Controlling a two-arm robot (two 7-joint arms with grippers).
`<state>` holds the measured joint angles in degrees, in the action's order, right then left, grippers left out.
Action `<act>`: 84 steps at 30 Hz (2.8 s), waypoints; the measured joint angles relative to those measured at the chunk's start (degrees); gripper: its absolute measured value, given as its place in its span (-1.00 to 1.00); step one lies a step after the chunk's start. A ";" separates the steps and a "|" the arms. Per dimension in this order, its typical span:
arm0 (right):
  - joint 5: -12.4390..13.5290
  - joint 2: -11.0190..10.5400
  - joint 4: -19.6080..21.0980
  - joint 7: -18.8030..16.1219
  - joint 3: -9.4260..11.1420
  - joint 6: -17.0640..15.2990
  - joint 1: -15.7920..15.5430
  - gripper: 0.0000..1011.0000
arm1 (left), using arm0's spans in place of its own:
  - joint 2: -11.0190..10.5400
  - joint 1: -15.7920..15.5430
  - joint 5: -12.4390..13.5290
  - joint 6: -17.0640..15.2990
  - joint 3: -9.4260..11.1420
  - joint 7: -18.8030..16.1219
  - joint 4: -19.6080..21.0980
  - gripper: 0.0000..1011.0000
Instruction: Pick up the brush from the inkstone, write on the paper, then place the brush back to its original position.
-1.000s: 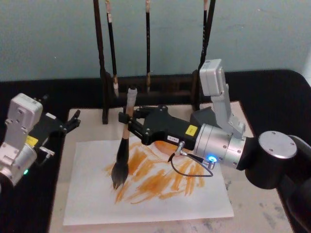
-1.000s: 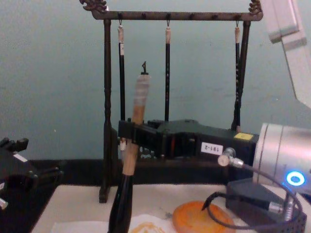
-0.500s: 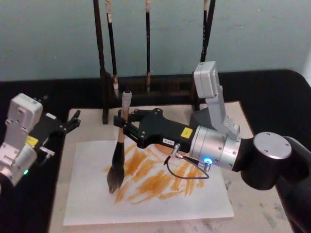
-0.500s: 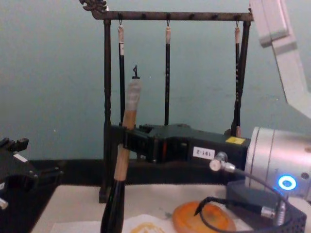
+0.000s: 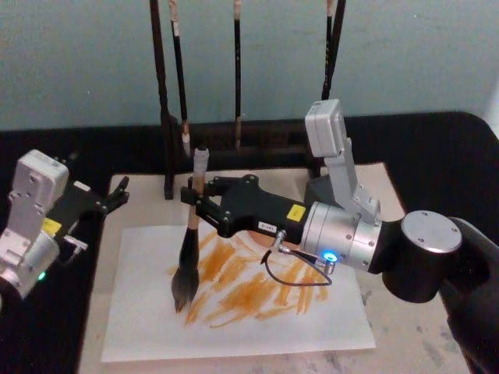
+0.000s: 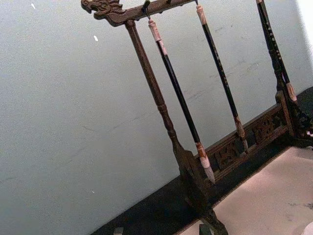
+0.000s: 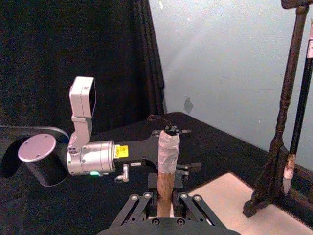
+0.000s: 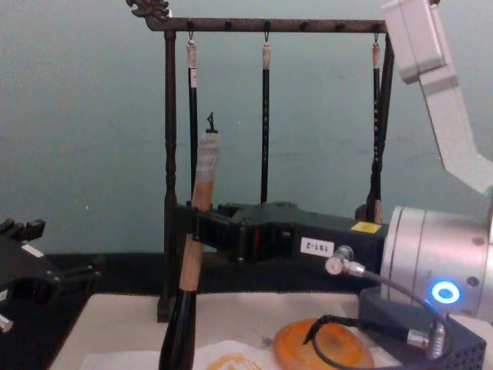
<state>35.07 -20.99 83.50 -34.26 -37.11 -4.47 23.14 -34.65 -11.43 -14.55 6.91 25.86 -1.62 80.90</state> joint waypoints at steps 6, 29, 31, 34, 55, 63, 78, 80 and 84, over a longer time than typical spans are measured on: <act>-0.37 0.57 -1.16 0.11 0.01 0.40 0.46 -0.68 | 0.00 0.00 0.00 0.00 0.00 0.00 0.00 0.98; -2.76 2.60 -4.65 -0.26 -0.16 2.27 2.53 -0.68 | 0.00 0.00 0.00 0.00 0.00 0.00 0.00 0.98; -3.00 2.85 -5.13 -0.28 -0.14 2.47 2.75 -0.68 | 0.00 0.00 0.00 0.00 0.00 0.00 0.00 0.98; -3.30 3.15 -5.77 -0.30 -0.06 2.73 3.01 -0.68 | 0.00 0.00 0.00 0.00 0.00 0.00 0.00 0.98; -5.32 5.11 -9.07 -0.50 0.89 5.06 4.23 -0.68 | 0.00 0.00 0.00 0.00 0.00 0.00 0.00 0.98; -6.33 5.82 -10.14 -0.29 1.40 6.03 4.62 -0.68 | 0.00 0.00 0.00 0.00 0.00 0.00 0.00 0.98; -8.46 6.74 -10.64 0.68 2.00 7.44 4.70 -0.68 | 0.00 0.00 0.00 0.00 0.00 0.00 0.00 0.98; -8.62 6.79 -10.36 0.77 2.29 7.57 4.49 -0.68 | 0.00 0.00 0.00 0.00 0.00 0.00 0.00 0.98; -8.58 6.57 -9.11 0.77 2.90 7.62 3.99 -0.68 | 0.00 0.00 0.00 0.00 0.00 0.00 0.00 0.98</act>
<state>26.49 -14.43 74.39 -33.49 -34.21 3.14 27.12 -34.65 -11.43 -14.55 6.91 25.86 -1.62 80.90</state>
